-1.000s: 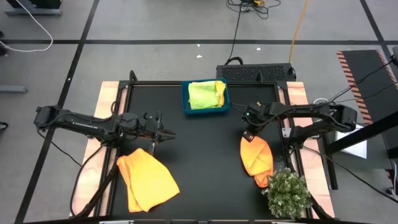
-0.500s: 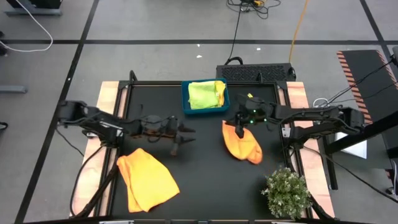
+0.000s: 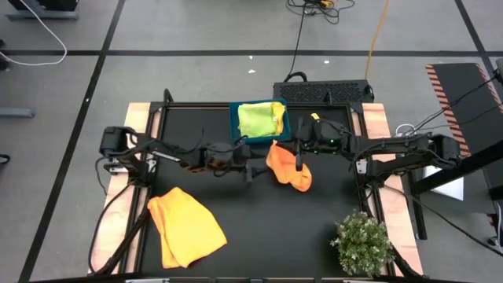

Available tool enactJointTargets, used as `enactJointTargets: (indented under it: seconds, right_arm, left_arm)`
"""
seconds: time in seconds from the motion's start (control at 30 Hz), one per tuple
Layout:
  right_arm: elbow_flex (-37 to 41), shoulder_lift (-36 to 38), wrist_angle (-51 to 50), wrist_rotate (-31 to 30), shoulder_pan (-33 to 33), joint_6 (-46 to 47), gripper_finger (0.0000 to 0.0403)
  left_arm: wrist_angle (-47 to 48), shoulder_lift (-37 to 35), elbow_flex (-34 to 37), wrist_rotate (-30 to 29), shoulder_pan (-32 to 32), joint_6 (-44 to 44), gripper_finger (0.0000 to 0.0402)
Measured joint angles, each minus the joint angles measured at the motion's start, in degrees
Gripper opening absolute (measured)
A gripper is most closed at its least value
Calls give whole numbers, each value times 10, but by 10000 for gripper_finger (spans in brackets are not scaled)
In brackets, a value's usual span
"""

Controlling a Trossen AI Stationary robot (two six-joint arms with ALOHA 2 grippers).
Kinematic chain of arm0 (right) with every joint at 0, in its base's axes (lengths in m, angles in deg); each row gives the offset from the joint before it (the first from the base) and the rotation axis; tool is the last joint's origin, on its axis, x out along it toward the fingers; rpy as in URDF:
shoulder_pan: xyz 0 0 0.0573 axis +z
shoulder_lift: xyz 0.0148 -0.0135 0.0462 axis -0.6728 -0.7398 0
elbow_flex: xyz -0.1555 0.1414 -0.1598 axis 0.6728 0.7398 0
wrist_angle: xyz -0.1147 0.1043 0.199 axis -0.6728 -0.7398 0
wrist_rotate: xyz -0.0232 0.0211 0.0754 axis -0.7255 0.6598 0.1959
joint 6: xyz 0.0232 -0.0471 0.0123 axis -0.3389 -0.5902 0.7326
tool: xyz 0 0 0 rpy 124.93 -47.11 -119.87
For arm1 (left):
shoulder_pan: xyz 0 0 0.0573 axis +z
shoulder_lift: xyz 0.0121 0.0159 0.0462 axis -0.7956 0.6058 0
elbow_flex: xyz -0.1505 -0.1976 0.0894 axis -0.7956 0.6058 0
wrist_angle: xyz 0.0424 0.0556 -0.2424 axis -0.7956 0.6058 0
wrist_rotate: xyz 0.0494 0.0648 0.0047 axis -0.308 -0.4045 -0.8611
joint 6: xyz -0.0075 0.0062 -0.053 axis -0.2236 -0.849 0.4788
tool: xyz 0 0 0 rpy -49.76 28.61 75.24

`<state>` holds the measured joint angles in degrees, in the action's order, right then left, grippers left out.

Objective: Fold microfiber towels
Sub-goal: Fold the right orange microfiber towel

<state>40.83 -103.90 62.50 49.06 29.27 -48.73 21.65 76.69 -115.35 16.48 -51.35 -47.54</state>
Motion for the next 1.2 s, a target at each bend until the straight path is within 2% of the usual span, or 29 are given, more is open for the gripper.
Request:
enactJointTargets:
  seconds: [0.13, 0.33, 0.5, 0.73, 0.93, 1.2]
  right_arm:
    - [0, 0, 33, 2, 0, -11, 0]
    - [0, 0, 76, 3, 0, -9, 0]
    - [0, 0, 121, 3, 0, -8, 0]
    - [0, 0, 188, 4, 0, -3, 0]
    - [0, 0, 265, 51, 0, 40, 0]
    - [-1, 6, 266, 48, 0, 39, 0]
  left_arm:
    - [0, 21, -8, -31, 0, 7, 283]
    - [3, 28, -8, -31, -7, 16, 283]
    - [50, 28, -8, -58, -15, -4, 283]
    - [56, 34, -8, -59, -15, -23, 283]
    - [54, 34, -8, -47, -15, -24, 283]
    - [45, 34, -8, -54, -26, -41, 282]
